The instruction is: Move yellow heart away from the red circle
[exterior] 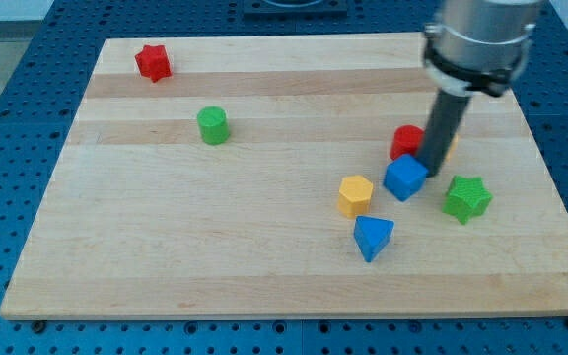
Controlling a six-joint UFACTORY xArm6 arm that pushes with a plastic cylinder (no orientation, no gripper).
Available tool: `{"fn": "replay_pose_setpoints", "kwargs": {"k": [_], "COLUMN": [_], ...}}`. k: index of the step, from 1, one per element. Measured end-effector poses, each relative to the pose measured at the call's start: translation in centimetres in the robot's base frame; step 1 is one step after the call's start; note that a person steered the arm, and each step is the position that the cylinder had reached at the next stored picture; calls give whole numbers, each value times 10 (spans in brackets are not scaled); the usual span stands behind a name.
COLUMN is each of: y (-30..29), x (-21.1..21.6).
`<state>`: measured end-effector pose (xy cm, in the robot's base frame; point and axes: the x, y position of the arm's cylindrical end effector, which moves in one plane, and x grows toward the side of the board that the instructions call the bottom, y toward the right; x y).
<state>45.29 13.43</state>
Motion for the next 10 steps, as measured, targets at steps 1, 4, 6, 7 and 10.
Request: {"fn": "replay_pose_setpoints", "kwargs": {"k": [1, 4, 6, 7, 10], "y": [-48, 10, 41, 42, 34], "x": [-13, 25, 1, -35, -55]}}
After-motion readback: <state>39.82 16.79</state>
